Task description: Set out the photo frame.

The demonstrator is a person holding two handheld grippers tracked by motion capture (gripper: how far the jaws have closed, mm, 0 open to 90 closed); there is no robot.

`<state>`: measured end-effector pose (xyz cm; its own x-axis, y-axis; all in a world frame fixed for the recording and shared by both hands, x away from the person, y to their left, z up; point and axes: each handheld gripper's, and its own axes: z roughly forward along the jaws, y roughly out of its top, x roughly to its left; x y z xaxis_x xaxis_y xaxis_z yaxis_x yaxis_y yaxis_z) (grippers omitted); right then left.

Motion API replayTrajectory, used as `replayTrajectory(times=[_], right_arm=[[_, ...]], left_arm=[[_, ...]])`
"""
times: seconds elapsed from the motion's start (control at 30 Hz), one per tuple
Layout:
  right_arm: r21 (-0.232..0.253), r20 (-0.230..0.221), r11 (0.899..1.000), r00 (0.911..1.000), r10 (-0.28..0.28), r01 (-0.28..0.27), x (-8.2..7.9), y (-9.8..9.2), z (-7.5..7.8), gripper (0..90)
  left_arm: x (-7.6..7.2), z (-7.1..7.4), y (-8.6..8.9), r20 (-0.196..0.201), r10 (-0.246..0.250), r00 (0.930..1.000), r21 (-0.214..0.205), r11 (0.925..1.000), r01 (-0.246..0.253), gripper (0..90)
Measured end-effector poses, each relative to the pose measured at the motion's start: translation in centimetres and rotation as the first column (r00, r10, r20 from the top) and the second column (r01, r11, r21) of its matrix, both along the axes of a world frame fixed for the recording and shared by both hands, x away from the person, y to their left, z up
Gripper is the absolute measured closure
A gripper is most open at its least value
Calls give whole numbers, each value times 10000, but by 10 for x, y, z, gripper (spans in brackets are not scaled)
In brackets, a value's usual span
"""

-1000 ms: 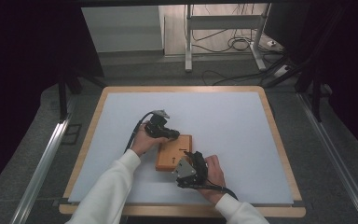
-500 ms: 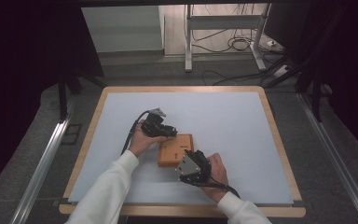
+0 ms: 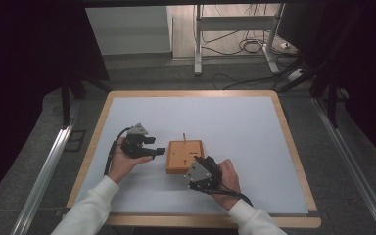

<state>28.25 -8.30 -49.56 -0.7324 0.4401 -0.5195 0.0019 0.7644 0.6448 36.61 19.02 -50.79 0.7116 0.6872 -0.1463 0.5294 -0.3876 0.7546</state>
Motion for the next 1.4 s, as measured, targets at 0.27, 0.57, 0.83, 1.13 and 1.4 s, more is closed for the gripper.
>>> replayTrajectory(times=[0.27,0.57,0.83,1.13,1.4], right_arm=[[-2,-97,10000,9999,-44,44,7,1,11,450],[-578,-258,9983,9997,-22,7,23,5,36,531],[-973,-607,9950,9980,167,-226,36,11,50,576],[-1291,-347,9912,9991,237,-280,45,14,57,650],[-1510,-182,9881,9995,272,-296,52,18,64,690]], left_arm=[[-14,-17,7,-97,115,9999,657,9978,-108,327],[-28,-22,11,-15,117,9999,610,9981,-116,327],[-32,-19,12,156,-6,9999,490,9988,-2,323],[-31,-20,14,153,-3,9999,456,9990,-4,323],[-31,-21,14,164,19,9999,434,9991,-26,323]])
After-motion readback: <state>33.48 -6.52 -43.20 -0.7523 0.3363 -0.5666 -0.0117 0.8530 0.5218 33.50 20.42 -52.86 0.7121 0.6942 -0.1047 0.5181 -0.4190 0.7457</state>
